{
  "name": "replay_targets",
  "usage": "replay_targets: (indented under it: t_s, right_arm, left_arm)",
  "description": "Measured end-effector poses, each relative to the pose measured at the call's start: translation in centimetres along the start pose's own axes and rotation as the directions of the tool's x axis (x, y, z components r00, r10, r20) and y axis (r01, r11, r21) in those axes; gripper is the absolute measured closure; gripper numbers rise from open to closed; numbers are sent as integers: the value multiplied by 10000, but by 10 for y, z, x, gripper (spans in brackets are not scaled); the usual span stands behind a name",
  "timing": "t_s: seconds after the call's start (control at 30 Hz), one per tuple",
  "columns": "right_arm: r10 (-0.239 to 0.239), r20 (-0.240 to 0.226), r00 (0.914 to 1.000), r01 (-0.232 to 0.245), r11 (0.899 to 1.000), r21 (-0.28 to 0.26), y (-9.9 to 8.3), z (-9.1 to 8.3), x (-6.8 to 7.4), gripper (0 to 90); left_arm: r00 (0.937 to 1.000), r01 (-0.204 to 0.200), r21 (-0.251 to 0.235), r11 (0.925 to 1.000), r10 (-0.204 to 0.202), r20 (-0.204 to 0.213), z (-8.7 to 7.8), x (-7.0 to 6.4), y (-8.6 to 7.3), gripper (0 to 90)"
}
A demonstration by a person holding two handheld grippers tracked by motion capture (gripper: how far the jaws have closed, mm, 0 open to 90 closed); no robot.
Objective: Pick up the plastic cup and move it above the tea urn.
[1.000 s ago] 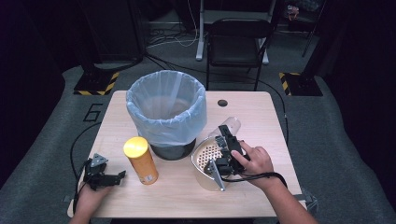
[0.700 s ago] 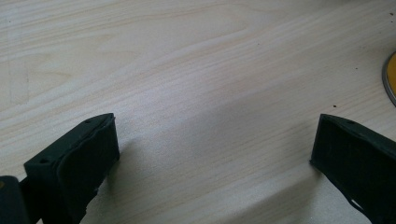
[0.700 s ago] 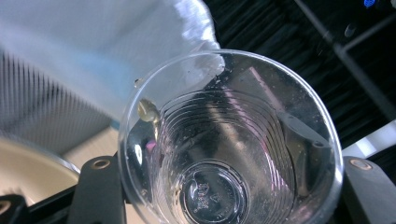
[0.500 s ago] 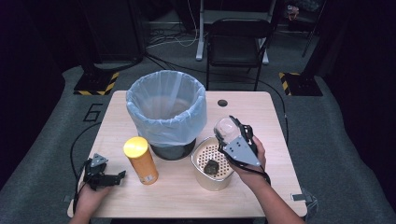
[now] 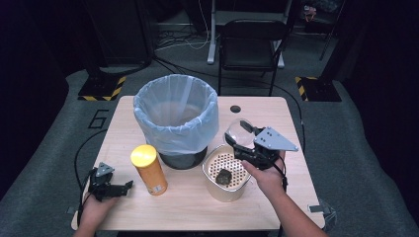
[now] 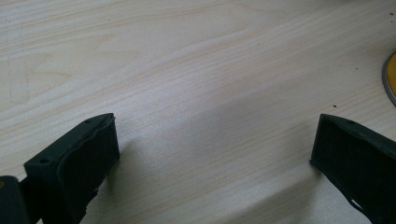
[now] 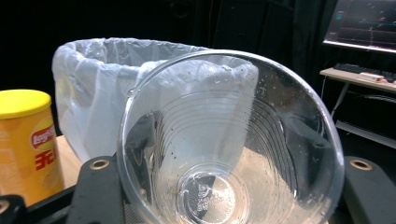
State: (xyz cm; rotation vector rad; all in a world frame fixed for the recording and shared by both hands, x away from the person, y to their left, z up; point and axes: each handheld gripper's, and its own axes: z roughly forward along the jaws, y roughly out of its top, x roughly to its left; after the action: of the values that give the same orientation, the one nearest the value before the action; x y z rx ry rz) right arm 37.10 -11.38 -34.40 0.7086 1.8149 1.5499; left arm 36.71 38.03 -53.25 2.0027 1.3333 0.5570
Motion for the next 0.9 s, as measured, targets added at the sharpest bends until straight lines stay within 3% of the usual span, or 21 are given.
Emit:
replay_targets:
  t_s: [0.47,0.67,0.9]
  right_arm:
    - [-466,-284,9985,467,9989,29,61,5,-6,364]
    - [-535,-348,9980,538,9985,77,91,19,-12,360]
    - [-380,-596,9975,390,9991,146,112,39,-13,357]
  left_arm:
    - [10000,-8,7,10000,8,-1,0,0,0,6]
    - [10000,-13,9,10000,13,0,0,0,0,5]
    - [10000,-6,8,10000,6,0,0,0,0,5]
